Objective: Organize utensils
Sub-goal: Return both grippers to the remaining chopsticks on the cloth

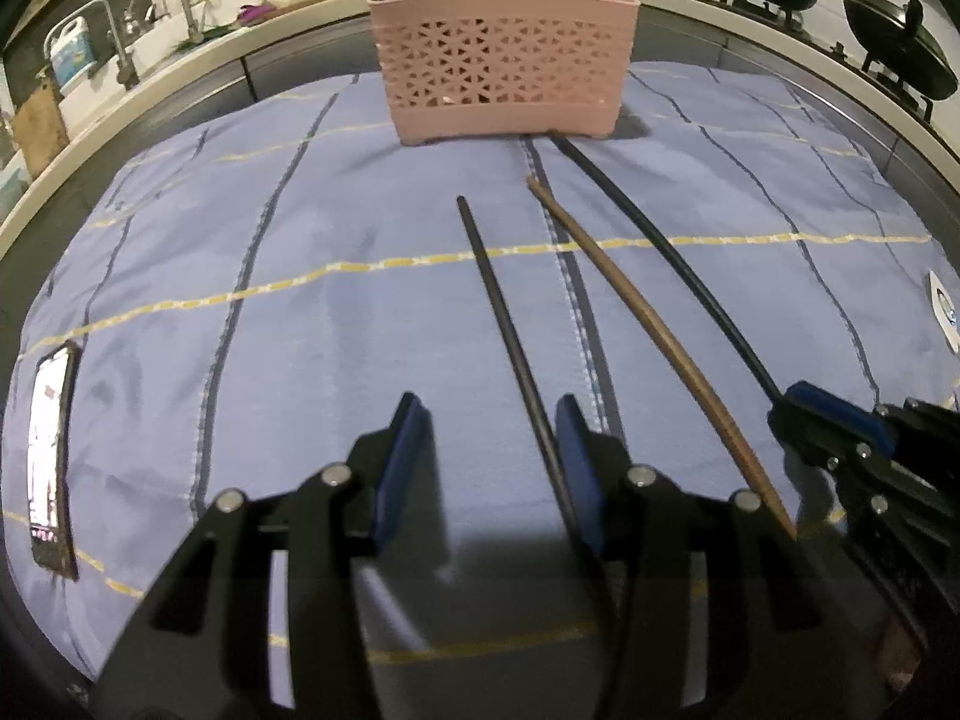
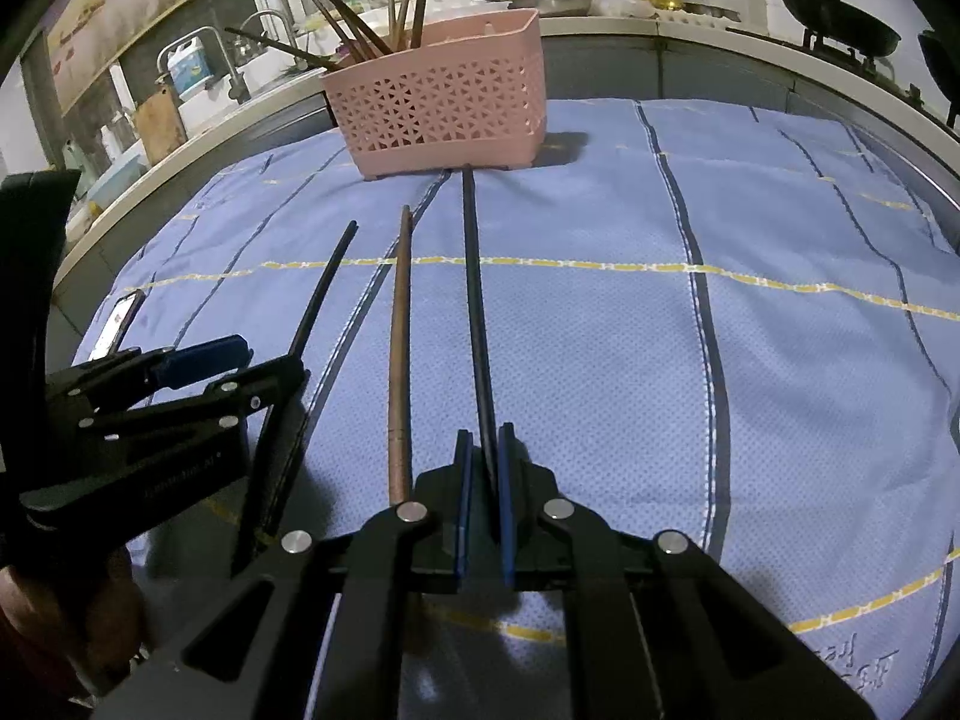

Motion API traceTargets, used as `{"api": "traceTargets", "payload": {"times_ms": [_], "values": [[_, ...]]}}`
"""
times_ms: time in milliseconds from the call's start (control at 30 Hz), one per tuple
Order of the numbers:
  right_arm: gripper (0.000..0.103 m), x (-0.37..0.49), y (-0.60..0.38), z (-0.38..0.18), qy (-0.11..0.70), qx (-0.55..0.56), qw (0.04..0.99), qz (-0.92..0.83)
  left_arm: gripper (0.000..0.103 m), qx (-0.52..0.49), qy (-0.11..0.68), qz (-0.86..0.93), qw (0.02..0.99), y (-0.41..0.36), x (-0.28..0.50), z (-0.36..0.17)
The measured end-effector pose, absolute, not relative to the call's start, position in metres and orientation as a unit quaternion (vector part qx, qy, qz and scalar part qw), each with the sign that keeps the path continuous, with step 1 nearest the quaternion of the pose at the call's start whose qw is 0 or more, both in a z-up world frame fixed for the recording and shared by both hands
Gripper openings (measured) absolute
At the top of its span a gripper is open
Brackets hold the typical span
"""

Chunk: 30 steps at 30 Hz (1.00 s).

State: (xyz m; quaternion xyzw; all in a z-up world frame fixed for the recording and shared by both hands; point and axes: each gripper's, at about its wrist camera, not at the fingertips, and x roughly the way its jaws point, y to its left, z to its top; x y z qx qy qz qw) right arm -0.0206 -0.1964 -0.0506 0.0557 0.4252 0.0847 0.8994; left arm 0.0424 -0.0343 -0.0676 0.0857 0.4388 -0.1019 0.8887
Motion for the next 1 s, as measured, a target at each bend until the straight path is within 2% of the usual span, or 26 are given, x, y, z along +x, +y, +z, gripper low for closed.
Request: {"api": "traceTargets", "payload": {"times_ms": [1000], "values": [[0.009, -0.0216, -0.1967, -0.0504, 0.421, 0.065, 0.9, 0.088, 0.045, 0.094, 0.435, -0.081, 0.892, -0.0285, 0.0433, -0.0664]]}}
